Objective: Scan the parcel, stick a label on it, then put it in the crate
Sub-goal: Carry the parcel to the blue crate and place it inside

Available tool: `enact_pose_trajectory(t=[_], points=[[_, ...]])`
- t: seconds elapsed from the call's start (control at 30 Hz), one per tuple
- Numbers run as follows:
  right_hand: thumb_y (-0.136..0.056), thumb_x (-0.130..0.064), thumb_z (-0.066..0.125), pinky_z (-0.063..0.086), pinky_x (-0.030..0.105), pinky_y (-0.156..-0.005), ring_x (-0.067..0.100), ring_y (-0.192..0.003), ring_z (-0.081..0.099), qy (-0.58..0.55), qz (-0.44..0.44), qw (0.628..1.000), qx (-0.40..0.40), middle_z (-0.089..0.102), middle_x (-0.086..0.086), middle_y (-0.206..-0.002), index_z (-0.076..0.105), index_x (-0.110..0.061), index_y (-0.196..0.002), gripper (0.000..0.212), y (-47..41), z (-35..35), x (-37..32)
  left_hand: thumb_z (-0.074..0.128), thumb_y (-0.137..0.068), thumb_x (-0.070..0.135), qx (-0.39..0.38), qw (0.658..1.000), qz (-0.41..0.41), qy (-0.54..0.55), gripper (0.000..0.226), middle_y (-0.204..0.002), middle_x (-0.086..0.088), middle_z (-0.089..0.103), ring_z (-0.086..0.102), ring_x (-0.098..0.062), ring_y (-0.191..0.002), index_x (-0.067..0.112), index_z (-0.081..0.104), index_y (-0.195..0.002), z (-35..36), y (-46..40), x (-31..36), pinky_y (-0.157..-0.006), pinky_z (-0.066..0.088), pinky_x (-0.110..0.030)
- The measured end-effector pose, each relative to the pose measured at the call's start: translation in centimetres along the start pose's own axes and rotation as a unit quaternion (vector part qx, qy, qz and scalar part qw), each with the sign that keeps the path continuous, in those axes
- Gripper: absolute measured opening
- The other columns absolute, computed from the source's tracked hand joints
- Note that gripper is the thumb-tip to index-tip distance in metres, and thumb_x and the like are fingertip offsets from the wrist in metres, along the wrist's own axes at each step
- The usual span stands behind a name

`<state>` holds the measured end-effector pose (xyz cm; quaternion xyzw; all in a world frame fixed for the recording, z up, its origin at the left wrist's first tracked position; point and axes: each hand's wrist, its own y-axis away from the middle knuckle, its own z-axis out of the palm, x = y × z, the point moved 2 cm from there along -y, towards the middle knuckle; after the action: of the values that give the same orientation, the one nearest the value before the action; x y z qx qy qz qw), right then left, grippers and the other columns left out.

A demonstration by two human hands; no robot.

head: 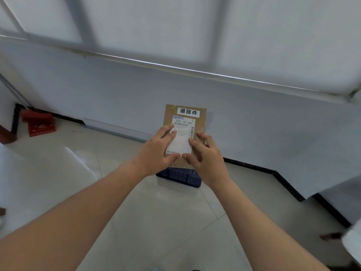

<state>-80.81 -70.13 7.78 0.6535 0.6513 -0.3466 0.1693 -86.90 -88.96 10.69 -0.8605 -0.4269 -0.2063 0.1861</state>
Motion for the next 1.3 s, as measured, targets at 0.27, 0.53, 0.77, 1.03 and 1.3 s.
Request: enact_pose_trajectory(t=[0.27,0.53,0.77,1.03,1.3], points=[[-0.092,-0.031,0.079,0.048,0.044,-0.114,0.023,-0.144,0.043,-0.011,0.063,0.998,-0.022,0.041,0.003,-0.158,0.064,-0.012,-0.141,0.055,-6.3,5.5,1.1,0.076,-0.091,0.031,-0.043,0.999,-0.015,0.021,0.082,-0.167,-0.011,0.026,0.026,-0.027,-0.154,-0.006,0.038,-0.154,0.8,-5.5,-7.9,-0.124,0.031,-0.041],[-0.091,-0.028,0.08,0.046,0.043,-0.116,0.023,-0.143,0.045,-0.028,0.087,0.995,-0.044,0.04,0.003,-0.158,0.063,-0.011,-0.142,0.056,-15.3,10.1,5.8,0.076,-0.091,0.034,-0.075,0.996,-0.046,0.023,0.082,-0.167,-0.008,0.024,0.026,-0.026,-0.154,-0.002,0.038,-0.155,3.1,-13.7,-14.9,-0.121,0.036,-0.046],[-0.09,-0.031,0.08,0.046,0.041,-0.116,0.021,-0.142,0.046,-0.03,0.122,0.989,-0.081,0.039,-0.001,-0.159,0.062,-0.013,-0.144,0.059,-20.3,12.7,9.4,0.076,-0.091,0.036,-0.112,0.99,-0.07,0.047,0.083,-0.168,-0.007,0.022,0.022,-0.022,-0.156,0.0,0.037,-0.156,5.8,-18.6,-19.5,-0.125,0.03,-0.04],[-0.089,-0.029,0.081,0.044,0.037,-0.116,0.02,-0.143,0.042,-0.038,0.19,0.974,-0.114,0.035,0.0,-0.16,0.058,-0.015,-0.147,0.064,-23.7,16.8,13.0,0.077,-0.09,0.032,-0.183,0.978,-0.058,0.075,0.083,-0.17,-0.003,0.017,0.02,-0.018,-0.157,0.002,0.036,-0.157,9.3,-22.9,-25.2,-0.124,0.028,-0.035],[-0.088,-0.022,0.083,0.048,0.041,-0.113,0.018,-0.142,0.043,-0.024,0.242,0.965,-0.102,0.033,0.0,-0.16,0.048,-0.016,-0.153,0.073,-28.2,24.3,17.0,0.08,-0.087,0.029,-0.216,0.97,-0.048,0.1,0.082,-0.169,-0.001,0.019,0.027,-0.016,-0.154,0.003,0.04,-0.155,13.9,-27.7,-33.4,-0.122,0.03,-0.034]])
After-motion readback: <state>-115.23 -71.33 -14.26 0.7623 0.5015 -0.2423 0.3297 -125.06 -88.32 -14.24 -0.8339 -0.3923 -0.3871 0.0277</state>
